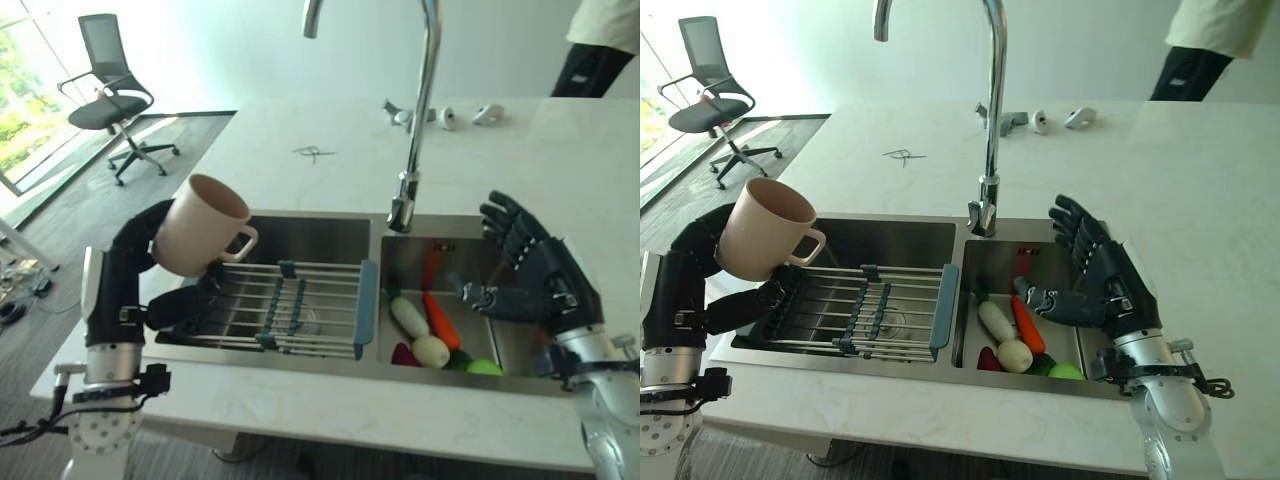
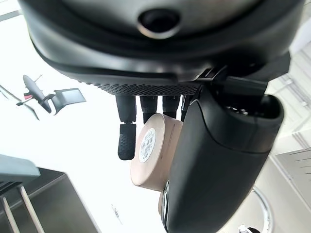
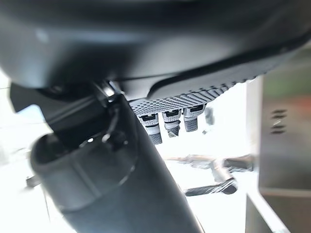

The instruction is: Place the dishes in the dishwasher.

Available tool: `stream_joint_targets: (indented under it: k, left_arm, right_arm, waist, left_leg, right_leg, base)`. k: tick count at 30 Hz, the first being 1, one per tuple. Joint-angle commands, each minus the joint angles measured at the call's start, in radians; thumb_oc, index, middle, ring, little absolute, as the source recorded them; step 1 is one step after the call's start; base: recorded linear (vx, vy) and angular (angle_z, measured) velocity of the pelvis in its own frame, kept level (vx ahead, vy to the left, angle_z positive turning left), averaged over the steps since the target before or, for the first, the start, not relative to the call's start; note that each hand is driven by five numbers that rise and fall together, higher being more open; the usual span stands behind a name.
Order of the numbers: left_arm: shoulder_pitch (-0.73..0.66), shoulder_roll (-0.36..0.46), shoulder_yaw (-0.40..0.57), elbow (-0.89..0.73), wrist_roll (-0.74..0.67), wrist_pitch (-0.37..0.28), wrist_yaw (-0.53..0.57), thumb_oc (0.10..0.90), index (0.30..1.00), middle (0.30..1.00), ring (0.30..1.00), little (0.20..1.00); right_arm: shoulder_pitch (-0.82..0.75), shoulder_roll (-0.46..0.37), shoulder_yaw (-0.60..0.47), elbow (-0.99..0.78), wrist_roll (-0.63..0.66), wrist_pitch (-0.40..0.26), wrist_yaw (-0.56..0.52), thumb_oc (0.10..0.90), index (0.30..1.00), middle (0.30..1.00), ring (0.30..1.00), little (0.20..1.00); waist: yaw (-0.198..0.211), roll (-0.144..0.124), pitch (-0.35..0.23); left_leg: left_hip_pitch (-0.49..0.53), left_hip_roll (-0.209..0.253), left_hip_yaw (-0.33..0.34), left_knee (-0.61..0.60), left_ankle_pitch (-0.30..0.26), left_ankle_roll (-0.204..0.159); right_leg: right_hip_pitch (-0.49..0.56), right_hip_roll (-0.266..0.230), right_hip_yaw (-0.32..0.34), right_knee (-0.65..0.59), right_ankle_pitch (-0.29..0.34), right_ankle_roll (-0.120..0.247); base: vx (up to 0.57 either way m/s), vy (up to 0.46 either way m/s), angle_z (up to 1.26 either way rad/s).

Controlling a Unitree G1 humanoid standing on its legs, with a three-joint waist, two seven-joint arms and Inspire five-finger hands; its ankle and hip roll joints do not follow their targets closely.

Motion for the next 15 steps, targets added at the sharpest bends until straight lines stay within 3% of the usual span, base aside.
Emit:
stream_joint_targets:
  k: [1,3,5,8,9,10,13,14,15]
  left_arm:
    - [-0.154,0.064,0.049,-0.051,-0.107,-0.151,0.03,0.4,0.3,0.3,0.3,0.3]
    - [-0.178,0.06,0.033,-0.038,-0.188,-0.229,0.024,0.4,0.3,0.3,0.3,0.3]
    - [-0.17,0.045,0.04,-0.057,-0.181,-0.287,0.041,0.4,0.3,0.3,0.3,0.3]
    - [-0.195,0.031,0.027,-0.074,-0.223,-0.308,0.006,0.4,0.3,0.3,0.3,0.3]
    - [-0.207,0.029,0.015,-0.072,-0.232,-0.314,-0.005,0.4,0.3,0.3,0.3,0.3]
    - [-0.219,0.024,-0.001,-0.069,-0.235,-0.315,-0.011,0.4,0.3,0.3,0.3,0.3]
    - [-0.228,0.021,-0.033,-0.067,-0.212,-0.307,0.001,0.4,0.3,0.3,0.3,0.3]
    - [-0.225,0.019,-0.037,-0.07,-0.215,-0.298,-0.001,0.4,0.3,0.3,0.3,0.3]
    - [-0.232,0.016,-0.048,-0.075,-0.264,-0.277,-0.034,0.4,0.3,0.3,0.3,0.3]
  right_arm:
    - [-0.108,0.002,-0.087,-0.087,-0.001,-0.138,-0.112,0.8,0.9,0.9,0.9,0.9]
    - [-0.128,-0.013,-0.102,-0.059,-0.008,-0.176,-0.124,0.8,0.9,0.9,0.9,0.9]
    - [-0.122,-0.03,-0.126,-0.051,0.008,-0.2,-0.122,0.8,0.9,0.9,0.9,0.9]
    - [-0.113,-0.036,-0.159,-0.043,0.034,-0.216,-0.147,0.8,0.9,0.9,0.9,0.9]
    - [-0.116,-0.035,-0.163,-0.038,0.033,-0.221,-0.157,0.8,0.9,0.9,0.9,0.9]
    - [-0.121,-0.034,-0.163,-0.035,0.027,-0.225,-0.17,0.8,0.9,0.9,0.9,0.9]
    - [-0.126,-0.026,-0.157,-0.039,0.027,-0.235,-0.181,0.8,0.9,0.9,0.9,0.9]
    - [-0.126,-0.019,-0.155,-0.042,0.027,-0.24,-0.179,0.8,0.9,0.9,0.9,0.9]
    - [-0.132,0.006,-0.136,-0.04,0.018,-0.245,-0.207,0.8,0.9,0.9,0.9,0.9]
  waist:
    - [-0.055,-0.034,0.002]
    - [-0.08,-0.053,0.009]
    - [-0.097,-0.073,0.014]
    - [-0.128,-0.091,0.011]
    - [-0.134,-0.085,0.01]
    - [-0.137,-0.08,0.013]
    - [-0.14,-0.058,0.011]
    - [-0.137,-0.054,0.006]
    - [-0.123,-0.052,-0.001]
  left_leg:
    - [-0.018,0.152,0.222,0.192,-0.147,-0.039]
    - [0.064,0.15,0.342,0.192,-0.148,-0.022]
    - [0.141,0.137,0.414,0.192,-0.101,-0.014]
    - [0.247,0.196,0.553,0.192,-0.022,-0.037]
    - [0.279,0.21,0.547,0.192,-0.032,-0.064]
    - [0.294,0.213,0.555,0.192,-0.042,-0.069]
    - [0.303,0.216,0.543,0.192,-0.124,-0.058]
    - [0.298,0.212,0.541,0.192,-0.165,-0.047]
    - [0.273,0.168,0.516,0.192,-0.275,-0.014]
  right_leg:
    - [0.068,-0.071,-0.095,-0.171,0.122,0.098]
    - [0.072,-0.112,-0.154,-0.171,0.135,0.099]
    - [0.065,-0.138,-0.173,-0.171,0.156,0.094]
    - [0.076,-0.176,-0.237,-0.171,0.175,0.086]
    - [0.092,-0.175,-0.243,-0.171,0.162,0.094]
    - [0.101,-0.18,-0.267,-0.171,0.166,0.095]
    - [0.098,-0.203,-0.309,-0.171,0.201,0.118]
    - [0.094,-0.218,-0.321,-0.171,0.217,0.128]
    - [0.079,-0.279,-0.347,-0.171,0.284,0.165]
  base:
    - [-0.19,0.032,1.93]
    - [-0.22,0.125,1.77]
    - [-0.2,0.17,0.9]
    - [-0.13,0.202,1.33]
    - [-0.1,0.291,1.15]
    - [-0.12,0.338,1.41]
    - [-0.16,0.405,1.68]
    - [-0.15,0.602,1.82]
    - [-0.1,0.64,1.33]
